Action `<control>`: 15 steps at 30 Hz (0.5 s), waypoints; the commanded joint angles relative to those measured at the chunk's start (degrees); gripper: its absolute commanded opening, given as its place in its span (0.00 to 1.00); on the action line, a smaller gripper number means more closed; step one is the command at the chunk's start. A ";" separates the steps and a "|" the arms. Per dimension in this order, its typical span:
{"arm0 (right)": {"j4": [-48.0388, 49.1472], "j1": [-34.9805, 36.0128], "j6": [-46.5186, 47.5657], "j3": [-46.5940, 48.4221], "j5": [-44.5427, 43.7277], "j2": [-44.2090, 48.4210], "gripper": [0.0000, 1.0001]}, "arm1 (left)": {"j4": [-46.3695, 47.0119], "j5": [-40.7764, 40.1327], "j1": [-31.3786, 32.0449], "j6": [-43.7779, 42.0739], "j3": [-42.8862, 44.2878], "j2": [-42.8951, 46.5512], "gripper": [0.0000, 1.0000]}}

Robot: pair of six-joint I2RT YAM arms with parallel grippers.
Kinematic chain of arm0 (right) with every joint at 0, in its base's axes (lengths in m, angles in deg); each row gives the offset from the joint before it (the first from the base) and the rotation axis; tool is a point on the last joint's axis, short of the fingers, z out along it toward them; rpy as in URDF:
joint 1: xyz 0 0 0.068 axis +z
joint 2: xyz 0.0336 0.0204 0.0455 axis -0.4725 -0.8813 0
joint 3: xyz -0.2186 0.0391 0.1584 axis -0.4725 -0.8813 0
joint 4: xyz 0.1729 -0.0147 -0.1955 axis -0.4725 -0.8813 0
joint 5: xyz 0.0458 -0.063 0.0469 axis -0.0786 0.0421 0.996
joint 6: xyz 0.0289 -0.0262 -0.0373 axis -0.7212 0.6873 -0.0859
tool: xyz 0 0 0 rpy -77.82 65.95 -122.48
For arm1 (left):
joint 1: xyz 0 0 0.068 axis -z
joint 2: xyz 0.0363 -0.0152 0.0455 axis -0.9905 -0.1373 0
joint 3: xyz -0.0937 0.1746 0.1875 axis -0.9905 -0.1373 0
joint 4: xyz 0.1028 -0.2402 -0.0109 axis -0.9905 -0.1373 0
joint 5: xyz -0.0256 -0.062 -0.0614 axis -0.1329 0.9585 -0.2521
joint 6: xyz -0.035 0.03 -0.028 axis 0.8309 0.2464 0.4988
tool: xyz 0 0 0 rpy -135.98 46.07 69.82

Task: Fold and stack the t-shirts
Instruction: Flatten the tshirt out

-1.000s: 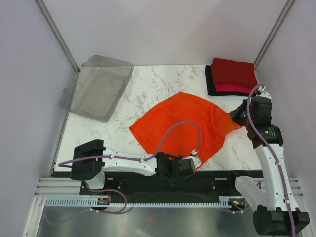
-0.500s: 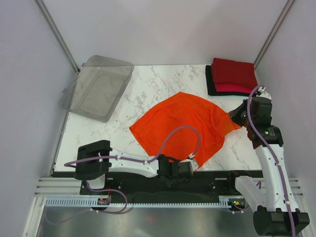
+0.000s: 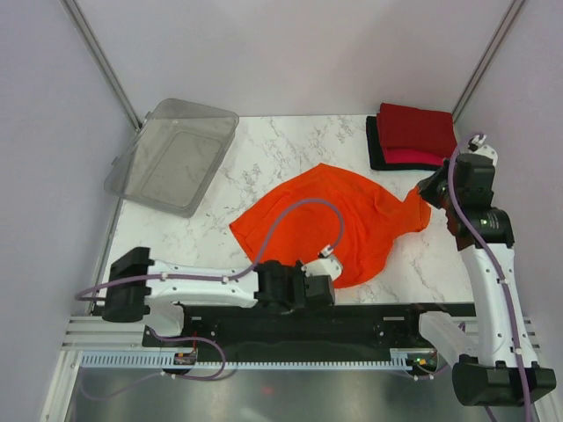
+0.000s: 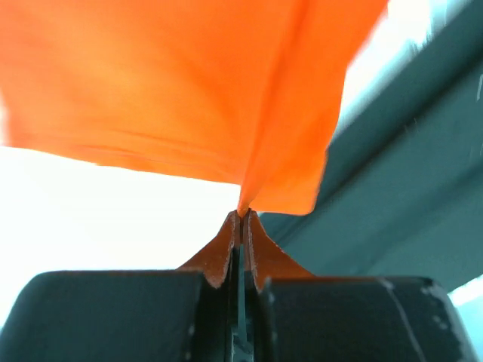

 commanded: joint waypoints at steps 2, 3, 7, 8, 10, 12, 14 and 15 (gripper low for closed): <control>0.37 -0.08 -0.34 12.65 -8.45 -2.57 0.00 | -11.58 -25.84 -4.75 -5.25 17.90 10.36 0.02; 0.63 -0.08 0.36 14.59 -10.29 -4.06 0.00 | -11.67 -28.07 -8.07 -7.11 20.63 10.98 0.02; 1.60 -0.08 5.02 26.16 -10.84 -7.14 0.00 | -5.73 -36.42 -14.60 -19.67 37.21 12.92 0.02; 1.51 0.00 5.90 28.12 -10.92 -7.32 0.00 | -4.39 -38.53 -15.04 -24.57 39.79 13.36 0.02; 1.68 0.00 7.83 32.16 -12.84 -5.84 0.00 | -0.27 -38.81 -15.14 -29.87 46.28 13.80 0.02; 1.86 -0.08 9.15 34.28 -14.25 -3.65 0.00 | 0.89 -36.97 -14.96 -34.37 49.47 14.85 0.02; 1.25 -0.08 9.42 37.27 -16.45 -2.06 0.00 | 0.98 -37.31 -14.26 -36.04 53.25 15.29 0.02; -0.41 0.00 8.55 38.15 -17.50 -0.48 0.00 | 0.98 -38.01 -12.52 -36.13 54.22 16.34 0.02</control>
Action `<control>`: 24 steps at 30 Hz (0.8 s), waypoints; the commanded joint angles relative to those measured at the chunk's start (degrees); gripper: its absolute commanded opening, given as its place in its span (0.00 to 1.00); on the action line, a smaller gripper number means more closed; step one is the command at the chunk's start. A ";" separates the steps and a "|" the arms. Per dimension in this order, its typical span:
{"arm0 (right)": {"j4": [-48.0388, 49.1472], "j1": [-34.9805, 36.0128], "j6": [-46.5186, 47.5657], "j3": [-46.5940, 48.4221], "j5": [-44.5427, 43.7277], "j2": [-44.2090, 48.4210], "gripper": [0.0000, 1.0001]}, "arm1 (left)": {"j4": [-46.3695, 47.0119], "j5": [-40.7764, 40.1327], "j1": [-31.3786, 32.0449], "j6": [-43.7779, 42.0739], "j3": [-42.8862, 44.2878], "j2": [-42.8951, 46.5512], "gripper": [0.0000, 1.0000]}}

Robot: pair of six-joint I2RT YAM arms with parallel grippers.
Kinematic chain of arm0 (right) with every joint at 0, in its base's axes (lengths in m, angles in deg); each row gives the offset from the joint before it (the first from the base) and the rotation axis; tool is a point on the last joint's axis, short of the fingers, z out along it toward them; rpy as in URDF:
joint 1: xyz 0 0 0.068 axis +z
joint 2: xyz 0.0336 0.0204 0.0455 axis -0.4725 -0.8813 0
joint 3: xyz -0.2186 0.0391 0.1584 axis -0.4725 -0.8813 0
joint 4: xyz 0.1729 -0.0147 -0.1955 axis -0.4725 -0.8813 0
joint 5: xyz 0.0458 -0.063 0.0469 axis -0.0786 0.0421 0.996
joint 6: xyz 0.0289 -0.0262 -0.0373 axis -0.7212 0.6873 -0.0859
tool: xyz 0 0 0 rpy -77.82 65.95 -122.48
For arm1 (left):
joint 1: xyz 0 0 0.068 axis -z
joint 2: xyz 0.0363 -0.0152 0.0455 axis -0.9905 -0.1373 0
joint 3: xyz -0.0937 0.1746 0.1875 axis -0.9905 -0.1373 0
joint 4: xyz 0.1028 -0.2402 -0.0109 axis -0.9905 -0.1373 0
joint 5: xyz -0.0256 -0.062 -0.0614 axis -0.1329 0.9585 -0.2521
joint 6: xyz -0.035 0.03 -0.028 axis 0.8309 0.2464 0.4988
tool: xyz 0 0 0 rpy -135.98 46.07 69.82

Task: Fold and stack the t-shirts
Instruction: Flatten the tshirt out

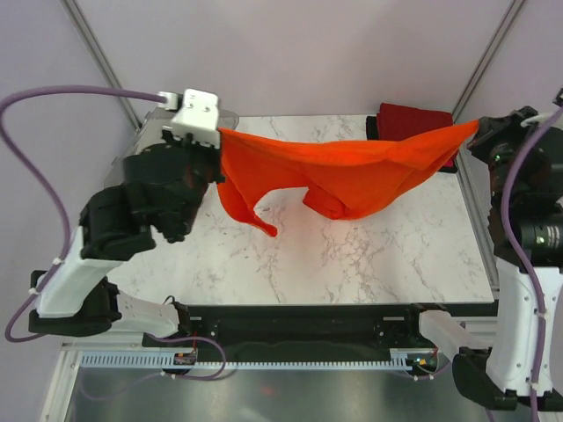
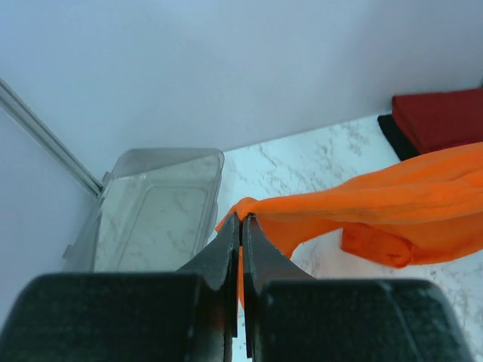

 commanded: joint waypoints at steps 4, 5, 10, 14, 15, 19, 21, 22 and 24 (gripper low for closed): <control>-2.29 0.00 -4.24 6.15 -3.24 8.84 0.00 | 1.75 -3.20 7.39 -7.39 1.21 5.59 0.02; -2.47 0.00 -5.56 6.15 -1.58 9.28 0.00 | 1.66 -0.84 8.18 -5.73 0.32 6.47 0.02; -3.61 -0.08 -5.57 5.97 -0.24 8.32 0.00 | 4.19 6.29 9.07 -3.33 -5.82 11.65 0.02; -2.91 0.00 -3.64 7.02 0.63 2.88 0.00 | 18.15 6.30 8.72 -16.39 -15.48 12.89 0.02; -2.39 0.00 -3.12 7.37 1.07 -0.35 0.00 | 21.49 6.47 7.58 -17.91 -17.25 12.63 0.02; 2.35 0.00 -2.58 8.43 3.70 -8.80 0.00 | 21.44 18.39 -6.19 -13.46 -18.50 8.51 0.02; 5.42 -0.08 -2.67 10.01 4.32 -14.41 0.00 | 19.77 27.16 -16.01 -10.55 -18.76 4.14 0.02; 6.49 0.00 -3.37 12.19 5.37 -16.45 0.00 | 19.85 28.17 -18.25 -10.63 -18.58 1.93 0.02; 10.60 0.00 -3.90 14.92 7.22 -22.75 0.00 | 20.90 31.68 -24.66 -11.51 -17.36 -3.77 0.02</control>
